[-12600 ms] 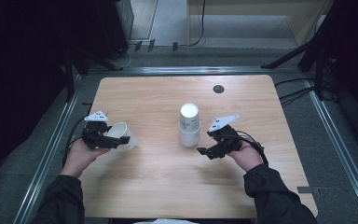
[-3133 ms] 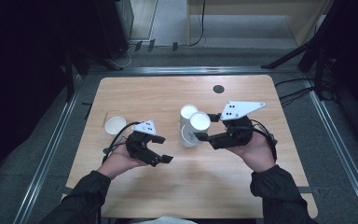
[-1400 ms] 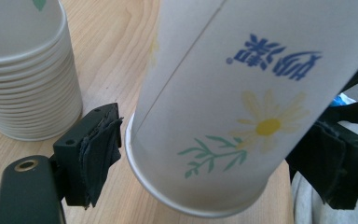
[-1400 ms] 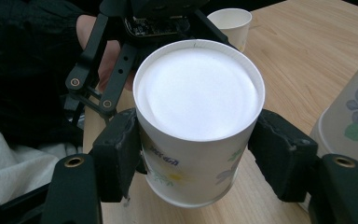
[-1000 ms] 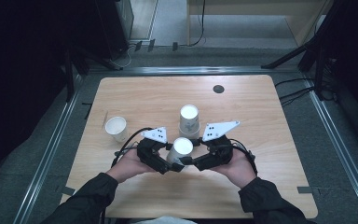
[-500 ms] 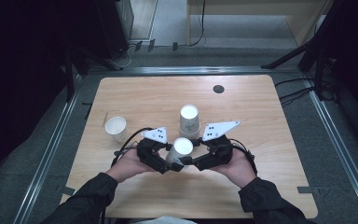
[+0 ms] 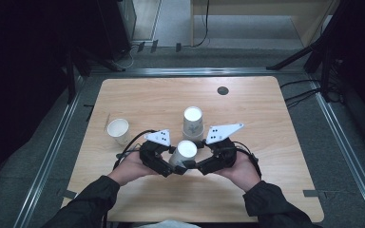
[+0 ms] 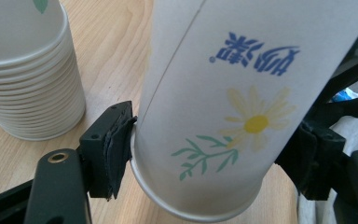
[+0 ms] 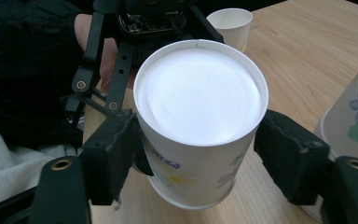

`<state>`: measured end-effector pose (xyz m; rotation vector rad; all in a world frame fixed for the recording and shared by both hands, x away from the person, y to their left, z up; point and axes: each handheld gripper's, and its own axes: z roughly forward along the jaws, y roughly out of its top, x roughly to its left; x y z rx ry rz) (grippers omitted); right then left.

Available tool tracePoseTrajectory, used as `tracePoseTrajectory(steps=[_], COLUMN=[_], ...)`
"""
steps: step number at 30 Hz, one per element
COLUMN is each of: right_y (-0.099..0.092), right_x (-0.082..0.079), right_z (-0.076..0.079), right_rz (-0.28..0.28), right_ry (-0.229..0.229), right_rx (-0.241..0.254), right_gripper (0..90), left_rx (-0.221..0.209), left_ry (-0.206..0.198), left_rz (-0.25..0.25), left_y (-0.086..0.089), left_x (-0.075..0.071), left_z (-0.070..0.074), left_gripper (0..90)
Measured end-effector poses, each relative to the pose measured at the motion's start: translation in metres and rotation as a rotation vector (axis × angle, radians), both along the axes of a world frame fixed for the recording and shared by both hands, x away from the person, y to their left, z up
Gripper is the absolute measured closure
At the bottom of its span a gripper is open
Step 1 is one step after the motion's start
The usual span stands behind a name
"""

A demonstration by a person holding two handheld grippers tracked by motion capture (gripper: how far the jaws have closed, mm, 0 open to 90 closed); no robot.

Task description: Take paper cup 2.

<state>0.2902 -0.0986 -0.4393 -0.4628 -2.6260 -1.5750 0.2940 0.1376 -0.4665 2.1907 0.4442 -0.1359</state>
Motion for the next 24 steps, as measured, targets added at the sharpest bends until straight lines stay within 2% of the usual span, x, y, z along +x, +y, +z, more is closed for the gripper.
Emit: tracePoseTrajectory(steps=[1,4,9,11,12,15,16,18,20,21,22,24], right_y=[0.0,0.0,-0.003,-0.007,-0.007,-0.01,-0.01,-0.011,-0.009,-0.009,-0.007,-0.007], right_x=[0.0,0.0,0.001,0.001,0.001,0.002,0.002,0.002,0.002,0.002,0.002,0.002], right_z=[0.0,0.0,0.0,-0.001,-0.001,-0.004,-0.007,-0.008,-0.013,-0.013,-0.016,-0.016], right_rz=[-0.004,-0.006,-0.003,-0.002,-0.002,-0.003,-0.005,-0.004,0.004,0.004,0.011,0.013], right_ry=[-0.014,-0.014,-0.015,-0.016,-0.016,-0.013,-0.008,-0.011,-0.011,-0.011,-0.012,-0.013], right_rx=[-0.004,-0.006,-0.011,-0.022,-0.022,-0.039,-0.049,-0.054,-0.084,-0.084,-0.098,-0.103], right_gripper=[23.7,20.8,20.6,20.7,20.7,21.0,21.1,21.2,21.7,21.7,21.9,22.0], left_rx=[0.003,0.004,0.007,0.039,0.039,0.096,0.119,0.133,0.159,0.178,0.214,0.229], left_ry=[-0.003,0.001,0.004,-0.009,-0.009,-0.037,-0.039,-0.037,-0.027,-0.035,-0.047,-0.048], left_rz=[0.002,0.002,-0.002,-0.001,-0.001,0.006,0.005,0.003,-0.01,-0.02,-0.032,-0.037], left_y=[0.0,0.001,0.005,0.009,0.009,0.012,0.014,0.015,0.016,0.016,0.017,0.017], left_x=[0.0,0.0,0.002,0.003,0.003,0.005,0.006,0.007,0.008,0.009,0.009,0.009], left_z=[0.0,0.0,0.002,0.004,0.004,0.006,0.007,0.007,0.006,0.006,0.006,0.005], left_gripper=[25.5,25.5,25.5,25.5,25.5,25.5,25.5,25.5,25.5,25.5,25.5,25.5])
